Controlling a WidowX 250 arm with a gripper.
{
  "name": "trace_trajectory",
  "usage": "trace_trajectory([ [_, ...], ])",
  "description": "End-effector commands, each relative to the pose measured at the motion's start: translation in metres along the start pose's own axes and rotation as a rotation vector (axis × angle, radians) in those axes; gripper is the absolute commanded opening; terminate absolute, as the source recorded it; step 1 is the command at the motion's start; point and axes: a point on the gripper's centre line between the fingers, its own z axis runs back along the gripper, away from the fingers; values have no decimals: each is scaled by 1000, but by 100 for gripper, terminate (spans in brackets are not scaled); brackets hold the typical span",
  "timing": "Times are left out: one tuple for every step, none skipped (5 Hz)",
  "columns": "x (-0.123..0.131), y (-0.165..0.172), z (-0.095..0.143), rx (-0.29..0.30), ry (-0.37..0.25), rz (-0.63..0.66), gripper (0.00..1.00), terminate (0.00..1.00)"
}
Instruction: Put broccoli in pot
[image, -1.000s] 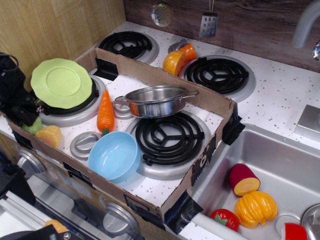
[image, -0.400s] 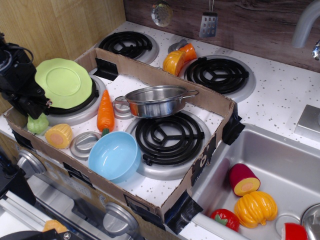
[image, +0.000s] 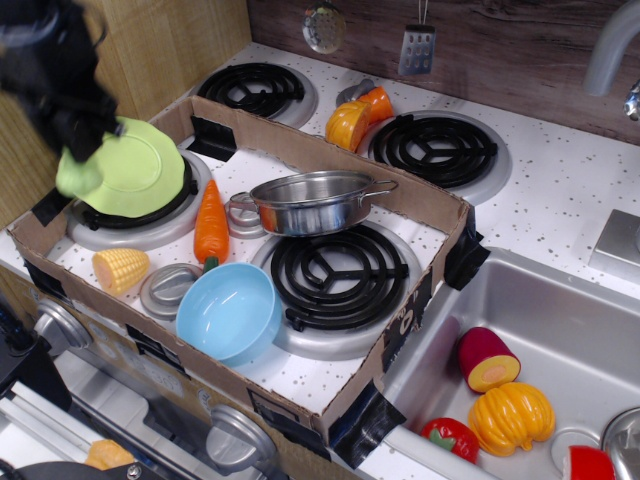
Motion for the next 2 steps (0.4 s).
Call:
trace_trajectory([
  [39,-38,77,-25,-147,87,0,0],
  [59,-69,88,-93,-174,109,0,0],
])
